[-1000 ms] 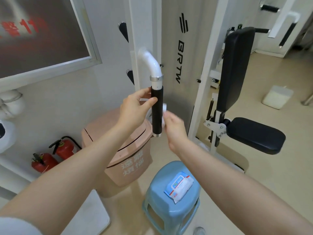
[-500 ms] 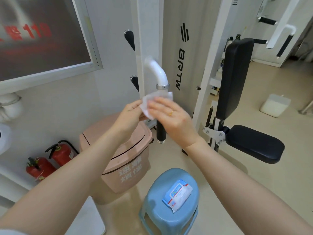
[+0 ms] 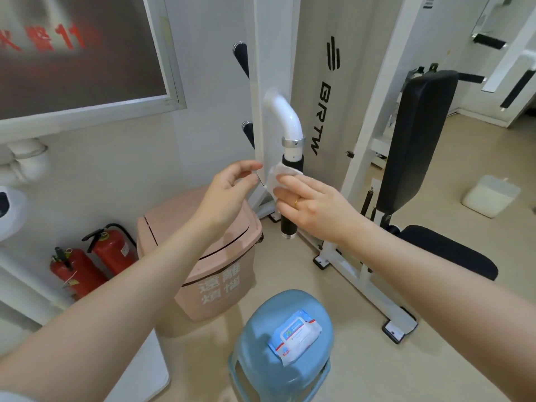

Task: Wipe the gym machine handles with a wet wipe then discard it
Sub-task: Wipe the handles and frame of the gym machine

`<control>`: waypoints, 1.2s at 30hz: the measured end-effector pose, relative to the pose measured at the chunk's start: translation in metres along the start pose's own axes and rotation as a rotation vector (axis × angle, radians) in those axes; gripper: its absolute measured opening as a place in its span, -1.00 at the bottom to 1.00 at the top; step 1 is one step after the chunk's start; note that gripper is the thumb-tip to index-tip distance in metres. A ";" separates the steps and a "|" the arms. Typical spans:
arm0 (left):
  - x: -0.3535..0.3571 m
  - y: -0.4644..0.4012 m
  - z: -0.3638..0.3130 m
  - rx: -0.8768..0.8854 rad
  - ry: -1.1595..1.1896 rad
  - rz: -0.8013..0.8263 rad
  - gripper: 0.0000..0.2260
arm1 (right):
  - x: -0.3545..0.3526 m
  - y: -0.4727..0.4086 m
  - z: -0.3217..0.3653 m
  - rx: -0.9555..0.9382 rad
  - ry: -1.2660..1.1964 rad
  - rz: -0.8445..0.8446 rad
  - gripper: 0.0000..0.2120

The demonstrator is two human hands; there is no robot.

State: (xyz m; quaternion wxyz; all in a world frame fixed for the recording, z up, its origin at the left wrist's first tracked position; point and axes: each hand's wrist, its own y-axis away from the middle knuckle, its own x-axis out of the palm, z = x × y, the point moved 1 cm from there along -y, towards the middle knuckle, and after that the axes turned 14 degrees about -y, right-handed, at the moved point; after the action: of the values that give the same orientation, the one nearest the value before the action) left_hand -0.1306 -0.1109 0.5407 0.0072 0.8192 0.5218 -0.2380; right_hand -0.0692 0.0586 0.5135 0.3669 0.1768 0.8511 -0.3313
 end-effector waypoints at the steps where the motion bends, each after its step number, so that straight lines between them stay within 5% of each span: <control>1: 0.004 0.000 -0.004 0.007 0.004 0.003 -0.79 | 0.005 0.006 0.002 -0.041 -0.014 0.037 -0.80; 4: 0.016 -0.001 -0.015 0.037 -0.009 -0.003 -0.77 | 0.021 0.029 0.004 -0.263 -0.184 0.215 -0.79; 8: 0.034 -0.004 -0.027 0.097 -0.054 -0.024 -0.74 | 0.024 0.048 -0.015 -0.156 -0.351 0.193 -0.80; 10: 0.045 -0.004 -0.029 0.085 -0.142 -0.107 -0.67 | 0.021 0.056 -0.032 0.145 -0.485 0.278 -0.79; 12: 0.053 -0.001 -0.030 0.065 -0.243 -0.237 -0.69 | 0.013 0.057 -0.053 0.694 -0.667 0.261 -0.75; 15: 0.056 0.002 -0.031 0.070 -0.328 -0.344 -0.75 | 0.002 0.025 -0.062 1.320 -1.313 -0.215 -0.77; 17: 0.053 0.003 -0.031 0.062 -0.376 -0.363 -0.74 | -0.003 -0.009 -0.052 1.281 -1.832 -0.305 -0.79; 19: 0.052 0.006 -0.031 0.043 -0.437 -0.402 -0.69 | -0.001 -0.027 -0.035 1.139 -2.073 -0.270 -0.76; 25: 0.049 0.018 -0.032 -0.063 -0.564 -0.496 -0.59 | 0.031 -0.005 -0.019 1.085 -1.959 0.215 -0.78; 29: 0.043 0.021 -0.031 -0.101 -0.574 -0.505 -0.61 | 0.022 -0.021 -0.036 0.998 -2.314 -0.069 -0.74; 33: 0.040 0.020 -0.033 -0.131 -0.585 -0.537 -0.66 | 0.030 -0.012 -0.022 0.938 -2.137 0.166 -0.82; 36: 0.038 0.021 -0.034 -0.120 -0.568 -0.517 -0.74 | 0.029 -0.018 -0.029 0.946 -2.236 0.011 -0.82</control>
State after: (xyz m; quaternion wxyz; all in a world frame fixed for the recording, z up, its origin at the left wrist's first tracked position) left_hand -0.0864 -0.0795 0.5511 0.1391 0.5600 0.7014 -0.4184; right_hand -0.1128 0.0672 0.5147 0.7994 -0.0866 -0.1410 -0.5775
